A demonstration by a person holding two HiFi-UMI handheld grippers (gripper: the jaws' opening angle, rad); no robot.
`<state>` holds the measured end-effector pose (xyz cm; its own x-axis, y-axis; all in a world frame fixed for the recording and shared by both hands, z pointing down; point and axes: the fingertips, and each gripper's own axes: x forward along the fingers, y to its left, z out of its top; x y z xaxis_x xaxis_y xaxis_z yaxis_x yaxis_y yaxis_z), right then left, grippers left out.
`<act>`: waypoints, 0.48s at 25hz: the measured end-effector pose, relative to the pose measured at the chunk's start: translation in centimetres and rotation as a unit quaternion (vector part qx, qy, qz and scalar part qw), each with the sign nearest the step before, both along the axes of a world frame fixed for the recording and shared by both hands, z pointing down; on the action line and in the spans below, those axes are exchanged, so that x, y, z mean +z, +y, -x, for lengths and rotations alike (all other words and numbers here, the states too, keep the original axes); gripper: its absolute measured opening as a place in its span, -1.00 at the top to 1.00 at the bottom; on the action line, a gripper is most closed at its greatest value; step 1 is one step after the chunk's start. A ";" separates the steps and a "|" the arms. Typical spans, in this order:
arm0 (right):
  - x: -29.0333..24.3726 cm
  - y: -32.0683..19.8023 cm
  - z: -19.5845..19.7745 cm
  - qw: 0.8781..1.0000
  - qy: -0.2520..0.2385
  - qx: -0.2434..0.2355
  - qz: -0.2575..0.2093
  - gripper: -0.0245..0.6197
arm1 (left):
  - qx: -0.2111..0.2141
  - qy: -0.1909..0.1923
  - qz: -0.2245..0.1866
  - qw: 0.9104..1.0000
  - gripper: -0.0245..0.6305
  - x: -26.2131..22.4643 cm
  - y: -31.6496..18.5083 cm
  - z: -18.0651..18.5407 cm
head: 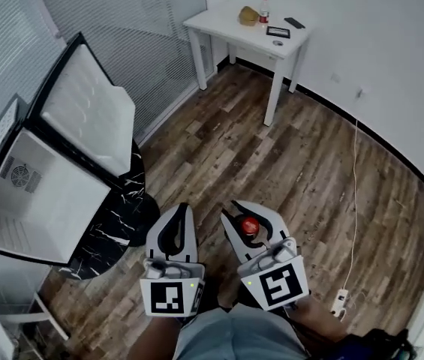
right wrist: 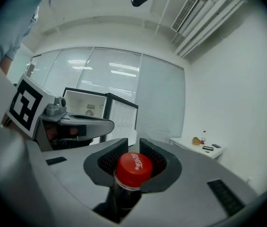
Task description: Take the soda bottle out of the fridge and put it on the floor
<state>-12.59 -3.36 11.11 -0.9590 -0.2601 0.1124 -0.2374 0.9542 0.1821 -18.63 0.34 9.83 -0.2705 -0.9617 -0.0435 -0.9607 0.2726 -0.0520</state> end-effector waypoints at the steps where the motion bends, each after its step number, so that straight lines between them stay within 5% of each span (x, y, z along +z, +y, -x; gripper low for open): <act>1: 0.1 -1.0 -1.8 1.000 0.000 0.019 0.001 0.64 | 0.019 0.000 0.000 1.000 0.87 0.0 -1.3 -1.7; 6: 0.7 -5.5 -11.1 0.993 0.009 0.118 0.000 0.64 | 0.123 -0.001 0.002 0.992 0.87 0.1 -7.1 -10.7; 12: 0.4 -9.7 -22.1 0.967 0.001 0.253 -0.002 0.64 | 0.248 -0.003 0.004 0.969 0.87 -0.5 -12.4 -20.9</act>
<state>9.54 -13.08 11.52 -0.7087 -0.6965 0.1128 -0.6732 0.7153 0.1873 2.32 -12.08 9.37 0.2249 -0.9737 -0.0365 -0.9732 -0.2226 -0.0581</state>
